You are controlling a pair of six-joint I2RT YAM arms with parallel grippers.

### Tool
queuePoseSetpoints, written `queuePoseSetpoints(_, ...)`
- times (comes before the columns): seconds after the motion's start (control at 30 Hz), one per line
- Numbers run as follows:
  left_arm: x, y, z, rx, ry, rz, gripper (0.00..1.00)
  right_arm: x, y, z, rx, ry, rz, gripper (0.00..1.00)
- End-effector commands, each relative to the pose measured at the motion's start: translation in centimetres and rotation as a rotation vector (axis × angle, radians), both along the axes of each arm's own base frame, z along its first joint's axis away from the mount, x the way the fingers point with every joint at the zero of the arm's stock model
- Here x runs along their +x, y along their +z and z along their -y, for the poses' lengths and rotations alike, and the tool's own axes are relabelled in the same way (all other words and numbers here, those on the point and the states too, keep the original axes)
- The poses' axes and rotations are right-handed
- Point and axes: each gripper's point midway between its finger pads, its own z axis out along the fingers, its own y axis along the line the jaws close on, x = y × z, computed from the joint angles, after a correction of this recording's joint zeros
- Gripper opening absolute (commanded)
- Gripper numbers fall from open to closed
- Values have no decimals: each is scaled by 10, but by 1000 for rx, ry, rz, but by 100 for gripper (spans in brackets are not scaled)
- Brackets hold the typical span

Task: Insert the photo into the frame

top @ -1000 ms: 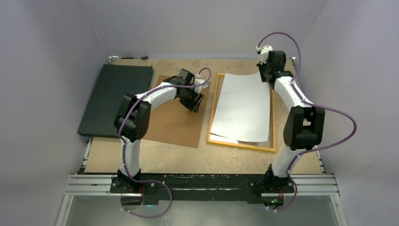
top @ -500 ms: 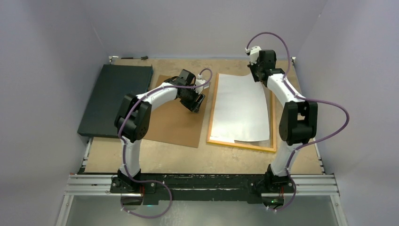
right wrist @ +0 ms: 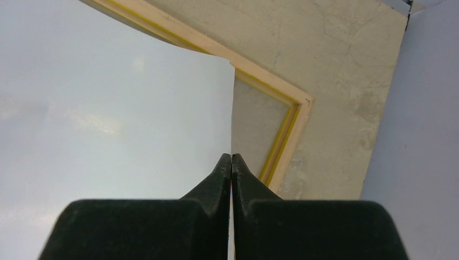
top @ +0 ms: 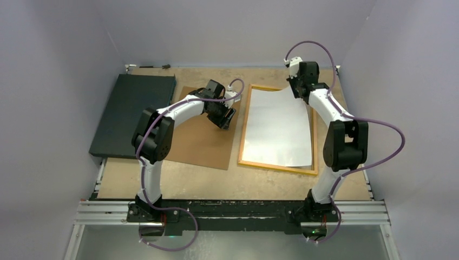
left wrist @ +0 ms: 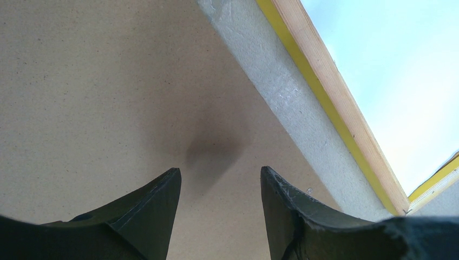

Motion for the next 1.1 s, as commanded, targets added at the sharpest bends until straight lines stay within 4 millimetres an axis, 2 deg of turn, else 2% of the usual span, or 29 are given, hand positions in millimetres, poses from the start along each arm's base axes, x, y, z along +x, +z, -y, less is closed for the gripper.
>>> queuePoseSetpoints(0.0, 4, 14, 3, -23, -9, 44, 54, 6, 16, 10, -20, -65, 60, 0)
queuePoseSetpoints(0.07, 4, 15, 2, -22, -8, 47, 54, 5, 13, 14, -26, -96, 56, 1)
queuePoseSetpoints(0.17, 4, 15, 0, -17, -8, 53, 54, 1, 7, 16, -25, -110, 40, 8)
queuePoseSetpoints(0.3, 7, 19, 1, -19, -10, 62, 54, 0, 7, 25, -42, -171, 68, 39)
queuePoseSetpoints(0.4, 6, 21, 0, -20, -10, 66, 55, 1, 10, 31, -56, -204, 89, 52)
queuePoseSetpoints(0.57, 4, 22, -1, -20, -15, 64, 55, 0, 19, 36, -53, -254, 130, 59)
queuePoseSetpoints(0.73, 6, 27, -6, -30, -5, 64, 57, 1, 44, 39, -14, -305, 219, 61)
queuePoseSetpoints(0.83, 15, 36, -19, -38, 19, 73, 58, 5, 57, 19, 77, -268, 256, 61)
queuePoseSetpoints(0.9, 25, 45, -35, -34, 45, 87, 60, 6, 60, -8, 173, -235, 258, 65)
queuePoseSetpoints(0.93, 31, 51, -45, -34, 63, 97, 61, 6, 59, -26, 215, -205, 248, 73)
queuePoseSetpoints(0.97, 38, 56, -57, -33, 84, 107, 62, 5, 59, -47, 259, -170, 237, 91)
queuePoseSetpoints(1.0, 42, 61, -69, -26, 102, 110, 62, 4, 57, -68, 307, -146, 220, 98)
queuePoseSetpoints(1.07, 55, 71, -104, 1, 152, 131, 63, 0, 52, -114, 411, -103, 167, 99)
